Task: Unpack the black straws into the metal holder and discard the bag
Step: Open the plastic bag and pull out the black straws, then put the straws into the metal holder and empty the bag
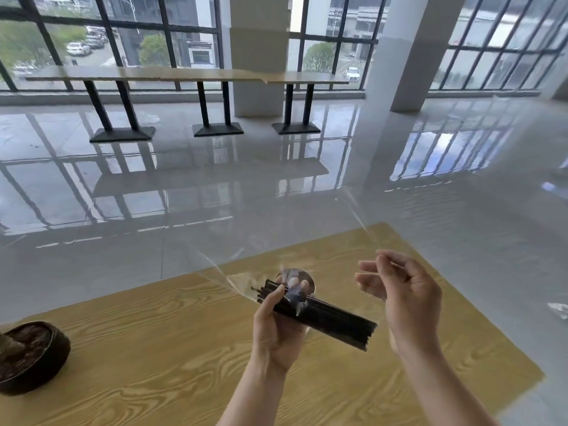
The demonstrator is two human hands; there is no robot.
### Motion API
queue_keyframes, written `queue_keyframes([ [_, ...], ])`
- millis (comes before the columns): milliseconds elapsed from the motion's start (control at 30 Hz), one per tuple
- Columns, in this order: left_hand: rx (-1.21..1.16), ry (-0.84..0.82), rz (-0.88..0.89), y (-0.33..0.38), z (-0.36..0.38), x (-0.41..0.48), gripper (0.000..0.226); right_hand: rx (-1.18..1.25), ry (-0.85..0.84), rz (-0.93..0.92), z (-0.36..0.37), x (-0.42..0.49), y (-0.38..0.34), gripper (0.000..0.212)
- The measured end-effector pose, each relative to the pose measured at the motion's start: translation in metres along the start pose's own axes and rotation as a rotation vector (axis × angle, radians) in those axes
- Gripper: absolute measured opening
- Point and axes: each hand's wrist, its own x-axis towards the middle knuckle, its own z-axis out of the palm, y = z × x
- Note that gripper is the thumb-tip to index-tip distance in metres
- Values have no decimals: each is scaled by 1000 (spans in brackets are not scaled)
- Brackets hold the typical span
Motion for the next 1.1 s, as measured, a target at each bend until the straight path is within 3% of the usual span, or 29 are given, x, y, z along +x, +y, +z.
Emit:
queue_keyframes([
  [167,4,25,-28,-29,22,14,5,-101,47,-116,-24,11,-6,7],
  [300,24,27,-77,-57,42,24,17,-238,91,-206,-50,26,-9,9],
  [567,-132,30,-165,-103,58,35,7,-332,129,-252,-85,50,-9,8],
  [800,-168,49,-232,-128,59,42,14,-414,135,-281,-93,62,-20,5],
  [1100,-214,-13,-249,-147,71,40,7,-441,45,-257,-91,77,-36,11],
])
